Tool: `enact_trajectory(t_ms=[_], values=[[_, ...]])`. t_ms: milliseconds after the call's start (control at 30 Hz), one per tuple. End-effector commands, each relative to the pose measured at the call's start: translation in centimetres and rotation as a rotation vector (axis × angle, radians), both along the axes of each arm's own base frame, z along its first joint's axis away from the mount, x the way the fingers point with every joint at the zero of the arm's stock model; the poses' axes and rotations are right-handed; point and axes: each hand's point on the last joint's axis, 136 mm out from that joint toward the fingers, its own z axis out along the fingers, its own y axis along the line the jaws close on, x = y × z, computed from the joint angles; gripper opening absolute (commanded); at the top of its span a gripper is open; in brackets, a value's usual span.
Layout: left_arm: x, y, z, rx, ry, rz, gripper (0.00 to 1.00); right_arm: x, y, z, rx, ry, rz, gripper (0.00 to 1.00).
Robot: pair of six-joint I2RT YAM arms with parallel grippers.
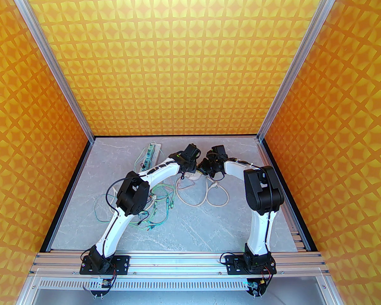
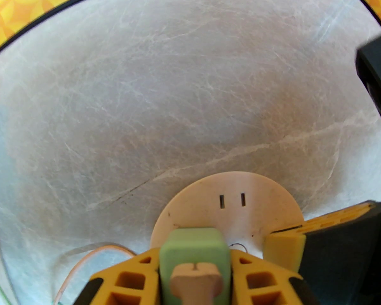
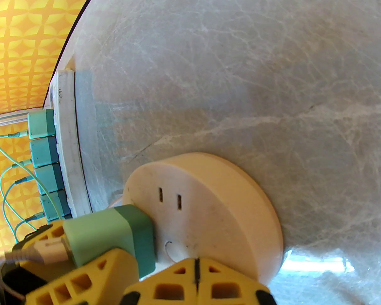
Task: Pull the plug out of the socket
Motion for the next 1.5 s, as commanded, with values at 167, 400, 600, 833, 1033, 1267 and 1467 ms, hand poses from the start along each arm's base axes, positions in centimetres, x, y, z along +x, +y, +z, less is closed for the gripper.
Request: enact_trajectory(t_ms=[167,400,600,833,1033,1267,1467], values=[[-1.2,-1.7,2.4,0.107,-0.082,-0.086,0.18,-3.3,-3.3,-7.3,-0.183,0.197,-0.057,0.0],[-0.2,0.0,3.4,-0.13,0.088,0.017,0.16,-3.3,-3.4,-7.4,-0.188,0.199,-0.056,0.0],[-0.6,-0.4,4.2,-0.11,0.07,-0.015,0.17,-3.2,-3.3,-7.4,-0.184,0.2,-0.054,0.0],[-1.5,-1.4,2.2,0.057,0.023,-0.088,0.18,-3.2,-3.3,-7.3,-0.189,0.199,-0.051,0.0],[-1.6,-1.7,2.7,0.095,-0.009,-0.109,0.18,-3.3,-3.3,-7.5,-0.195,0.203,-0.051,0.0],[-0.8,-0.6,4.2,-0.155,0.119,-0.028,0.16,-3.3,-3.1,-7.4,-0.2,0.201,-0.043,0.0],[-0.8,-1.0,4.7,-0.133,0.085,-0.062,0.16,-3.2,-3.2,-7.4,-0.203,0.199,-0.044,0.0]])
